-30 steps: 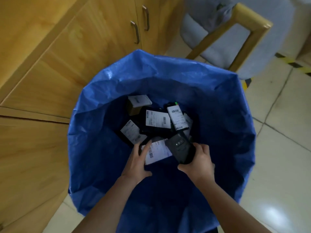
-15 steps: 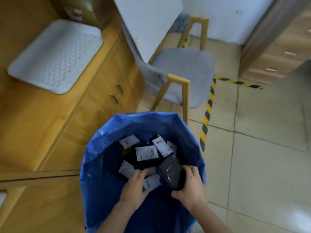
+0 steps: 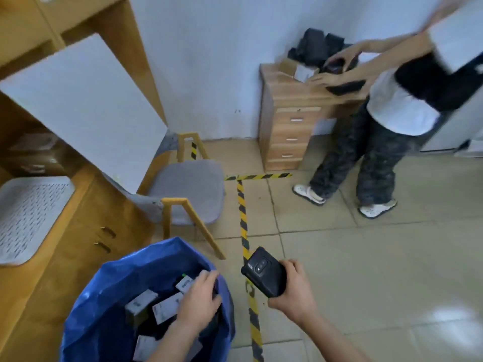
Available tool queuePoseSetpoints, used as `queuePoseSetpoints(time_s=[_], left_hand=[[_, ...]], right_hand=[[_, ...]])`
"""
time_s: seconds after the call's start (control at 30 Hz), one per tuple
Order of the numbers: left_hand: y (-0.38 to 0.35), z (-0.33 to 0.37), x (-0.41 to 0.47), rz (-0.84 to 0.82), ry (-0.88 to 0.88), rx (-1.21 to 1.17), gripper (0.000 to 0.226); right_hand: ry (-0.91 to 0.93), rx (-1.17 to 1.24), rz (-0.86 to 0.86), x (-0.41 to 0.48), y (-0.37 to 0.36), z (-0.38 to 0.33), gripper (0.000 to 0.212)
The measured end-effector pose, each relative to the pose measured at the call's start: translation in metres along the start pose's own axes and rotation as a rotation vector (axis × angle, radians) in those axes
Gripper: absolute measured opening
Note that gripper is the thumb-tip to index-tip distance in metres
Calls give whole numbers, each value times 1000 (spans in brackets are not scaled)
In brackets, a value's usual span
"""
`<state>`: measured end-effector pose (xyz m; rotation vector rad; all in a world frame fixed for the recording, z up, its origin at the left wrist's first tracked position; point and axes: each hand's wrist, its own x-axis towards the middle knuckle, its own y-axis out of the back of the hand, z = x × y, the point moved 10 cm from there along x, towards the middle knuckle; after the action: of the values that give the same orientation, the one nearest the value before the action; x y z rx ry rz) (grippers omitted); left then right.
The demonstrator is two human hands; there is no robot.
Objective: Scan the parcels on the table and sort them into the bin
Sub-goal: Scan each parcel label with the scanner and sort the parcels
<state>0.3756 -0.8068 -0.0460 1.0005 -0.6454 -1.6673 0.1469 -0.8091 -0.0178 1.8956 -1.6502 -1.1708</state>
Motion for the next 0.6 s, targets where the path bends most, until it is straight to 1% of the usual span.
queuePoseSetpoints(time_s=[0.13, 0.23, 0.33, 0.43, 0.5, 0.6], left_hand=[[2, 112, 11, 45, -140, -14, 47], [-17, 199, 17, 39, -240, -1, 50], [-48, 291, 23, -12, -368, 11, 52], [-86, 383, 23, -82, -537, 30, 53], [-120, 443, 16, -158, -653, 66, 54], [-160, 510, 6, -247, -770, 69, 53]], right_hand=[[-41, 12, 113, -24, 87, 55, 89], [-94, 32, 205, -50, 152, 105, 90], [-168, 58, 311, -81, 215, 156, 87], [-260, 122, 455, -121, 271, 212, 83], [-354, 153, 557, -156, 302, 256, 78], [-466, 189, 653, -199, 330, 302, 73]])
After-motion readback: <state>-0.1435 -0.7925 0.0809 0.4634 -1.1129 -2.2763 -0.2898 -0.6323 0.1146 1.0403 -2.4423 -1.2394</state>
